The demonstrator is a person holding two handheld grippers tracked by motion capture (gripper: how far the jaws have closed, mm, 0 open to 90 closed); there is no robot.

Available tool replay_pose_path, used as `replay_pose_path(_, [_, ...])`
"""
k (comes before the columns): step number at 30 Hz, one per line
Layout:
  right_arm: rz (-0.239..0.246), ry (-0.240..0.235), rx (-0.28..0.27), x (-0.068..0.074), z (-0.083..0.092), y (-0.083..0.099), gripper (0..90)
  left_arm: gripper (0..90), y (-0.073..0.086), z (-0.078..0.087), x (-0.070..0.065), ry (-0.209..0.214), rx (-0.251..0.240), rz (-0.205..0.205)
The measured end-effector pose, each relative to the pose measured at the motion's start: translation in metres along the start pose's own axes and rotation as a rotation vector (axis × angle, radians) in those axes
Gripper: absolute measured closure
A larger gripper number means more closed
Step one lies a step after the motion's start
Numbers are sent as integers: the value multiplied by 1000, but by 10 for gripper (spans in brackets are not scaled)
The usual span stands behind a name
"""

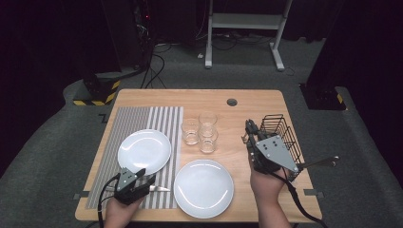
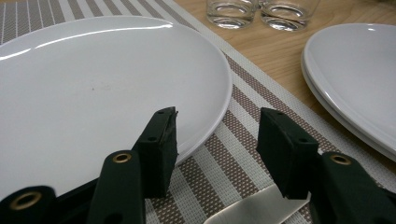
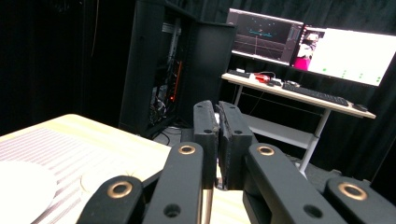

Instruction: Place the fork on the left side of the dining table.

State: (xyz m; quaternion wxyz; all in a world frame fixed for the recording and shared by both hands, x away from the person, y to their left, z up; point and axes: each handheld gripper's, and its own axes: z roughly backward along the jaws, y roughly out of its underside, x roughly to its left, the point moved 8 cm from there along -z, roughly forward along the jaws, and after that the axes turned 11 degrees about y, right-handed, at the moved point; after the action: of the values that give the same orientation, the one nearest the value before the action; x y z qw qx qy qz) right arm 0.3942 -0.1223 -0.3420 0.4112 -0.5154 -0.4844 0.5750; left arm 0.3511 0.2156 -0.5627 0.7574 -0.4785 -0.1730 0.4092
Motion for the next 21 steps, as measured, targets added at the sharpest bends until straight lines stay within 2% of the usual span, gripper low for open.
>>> replay_pose_path(7, [-5, -29, 3, 14, 2, 7, 868, 477, 0, 1, -1, 5, -2, -1])
replay_pose_path(11, [-5, -49, 10, 21, 4, 12, 868, 477, 1, 2, -1, -5, -2, -6])
replay_pose_path(15, [-3, -77, 10, 29, 7, 17, 868, 477, 1, 4, 1, -9, -10, 9])
replay_pose_path(21, [-2, -111, 17, 41, 12, 24, 868, 478, 0, 3, 0, -16, -8, -3])
